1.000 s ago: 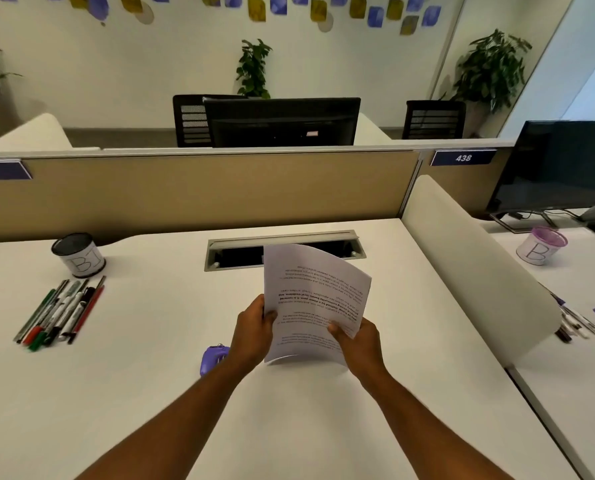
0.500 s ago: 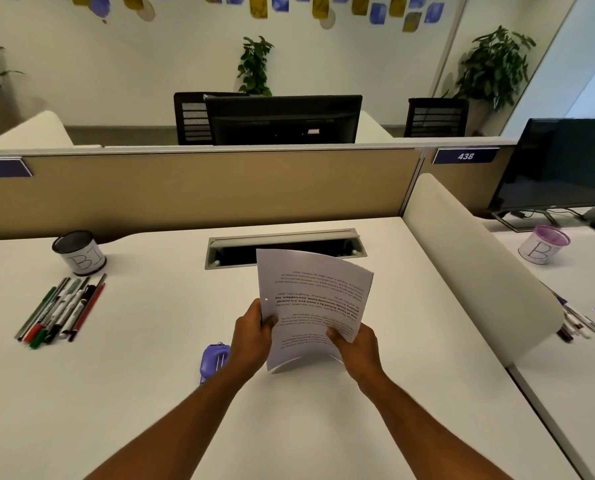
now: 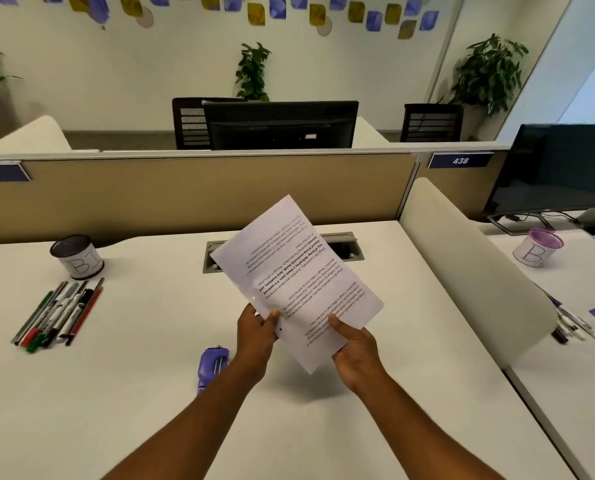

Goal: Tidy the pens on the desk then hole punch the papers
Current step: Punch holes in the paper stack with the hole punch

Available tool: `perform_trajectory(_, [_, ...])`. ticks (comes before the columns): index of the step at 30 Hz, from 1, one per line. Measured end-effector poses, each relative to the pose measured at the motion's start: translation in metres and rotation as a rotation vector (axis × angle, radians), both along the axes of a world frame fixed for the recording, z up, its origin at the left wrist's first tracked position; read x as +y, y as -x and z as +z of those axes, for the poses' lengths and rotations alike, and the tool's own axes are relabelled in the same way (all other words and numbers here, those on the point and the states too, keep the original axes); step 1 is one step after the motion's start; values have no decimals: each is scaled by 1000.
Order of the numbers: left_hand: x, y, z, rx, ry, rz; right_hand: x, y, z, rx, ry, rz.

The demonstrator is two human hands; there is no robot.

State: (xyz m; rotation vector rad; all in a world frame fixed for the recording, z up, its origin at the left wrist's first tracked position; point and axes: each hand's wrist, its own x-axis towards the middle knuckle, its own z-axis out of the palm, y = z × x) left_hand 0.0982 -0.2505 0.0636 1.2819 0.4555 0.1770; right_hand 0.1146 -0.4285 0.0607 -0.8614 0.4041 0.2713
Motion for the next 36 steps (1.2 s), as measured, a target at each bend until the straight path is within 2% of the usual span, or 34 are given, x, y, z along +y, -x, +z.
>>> perform_trajectory(4, [12,1,-1,-11,207,-18,-8,-7,7,-82,131,-62])
perform_trajectory(7, [54,-4,10,-54,327,103,-28,-17,10,-158,216,-23])
perform_trajectory(10, [96,-7,29,-45,113,82,-46,-26,17,-239,365,42])
perform_trajectory(14, [110,-10,49,2,-261,-172,-51,-32,21,-331,543,83])
perform_trajectory(16, [101,-8,50,-14,-376,-250,-47,-31,19,-357,621,31])
perform_trajectory(19, [79,-4,40,-57,-471,-233,-36,-25,14,-357,679,-100])
perform_trajectory(25, [44,16,-4,-11,-520,-104,-29,-3,-19,-289,734,-117])
perform_trajectory(28, [38,27,-24,38,-464,-51,-29,5,-30,-209,710,-115])
perform_trajectory(33, [31,27,-31,78,-507,39,-29,3,-25,-192,706,-134])
perform_trajectory(36, [30,29,-36,90,-532,9,-30,6,-29,-177,718,-101])
